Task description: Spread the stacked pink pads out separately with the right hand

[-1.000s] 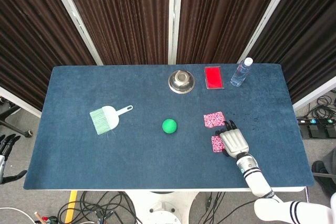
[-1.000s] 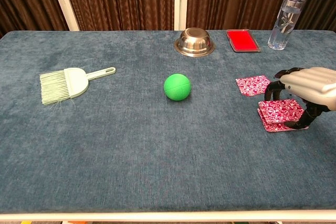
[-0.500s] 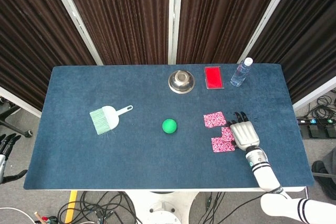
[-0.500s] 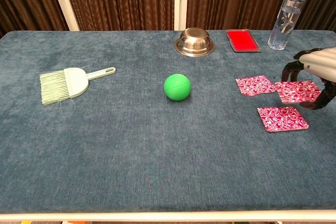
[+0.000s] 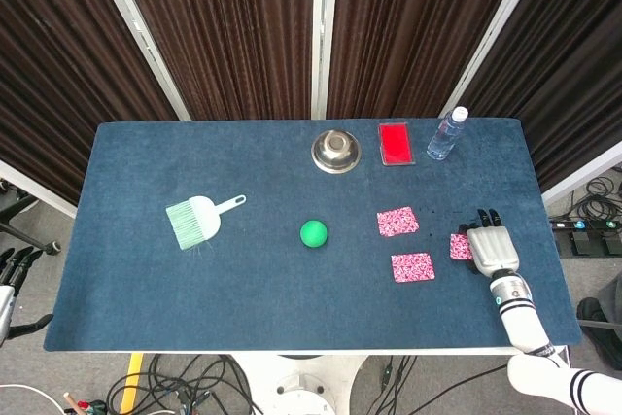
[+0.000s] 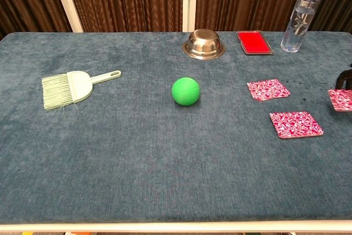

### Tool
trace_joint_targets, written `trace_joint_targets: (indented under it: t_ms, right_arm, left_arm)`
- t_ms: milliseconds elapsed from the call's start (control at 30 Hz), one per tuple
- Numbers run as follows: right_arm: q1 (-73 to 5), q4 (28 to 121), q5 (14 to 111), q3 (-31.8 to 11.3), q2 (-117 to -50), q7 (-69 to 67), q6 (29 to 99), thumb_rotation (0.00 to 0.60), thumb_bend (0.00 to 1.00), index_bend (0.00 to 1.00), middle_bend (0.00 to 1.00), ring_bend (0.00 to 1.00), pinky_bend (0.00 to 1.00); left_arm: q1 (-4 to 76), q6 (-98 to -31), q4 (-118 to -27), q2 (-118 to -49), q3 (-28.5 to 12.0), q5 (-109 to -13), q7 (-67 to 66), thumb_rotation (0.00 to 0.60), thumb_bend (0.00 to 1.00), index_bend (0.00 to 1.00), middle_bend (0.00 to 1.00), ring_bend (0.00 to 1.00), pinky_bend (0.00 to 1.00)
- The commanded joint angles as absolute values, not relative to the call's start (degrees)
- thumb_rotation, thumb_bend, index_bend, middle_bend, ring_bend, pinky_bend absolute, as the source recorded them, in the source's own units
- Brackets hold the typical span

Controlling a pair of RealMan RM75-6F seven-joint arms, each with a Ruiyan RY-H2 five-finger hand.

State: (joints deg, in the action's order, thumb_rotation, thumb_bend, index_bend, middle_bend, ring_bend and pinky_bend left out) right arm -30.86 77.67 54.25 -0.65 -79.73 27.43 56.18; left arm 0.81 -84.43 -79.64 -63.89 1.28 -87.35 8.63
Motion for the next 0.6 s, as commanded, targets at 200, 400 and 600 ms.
trace_joint_targets:
  t_ms: [200, 400, 600]
  right_arm:
    - [-29.46, 72.58, 56.51, -0.47, -81.56, 23.54, 54.00, 0.600, 0.24, 0.41, 0.36, 0.04, 0.00]
    - [-29.44, 72.62, 58.29, -0.71, -81.09, 22.27, 52.90, 0.600, 0.20, 0.18, 0.21, 0.00, 0.00]
    - [-29.47, 74.33, 59.15, -1.19, -79.62, 21.51, 52.16, 0.600, 0.10, 0.00, 0.07, 0.00, 0.00]
  left_arm:
    - [0.91, -84.16, -80.46, -63.87, 1.38, -87.28, 7.24, 0.600, 0.00, 0.12, 0.07, 0.01, 0.20]
    - [1.03, -84.15, -81.08, -63.63, 1.34, -87.30, 6.70, 0.600, 0.00, 0.12, 0.07, 0.01, 0.20]
    - [0.95, -84.29, -81.06, -63.52, 1.34, -87.25, 6.98, 0.600, 0.00, 0.12, 0.07, 0.01, 0.20]
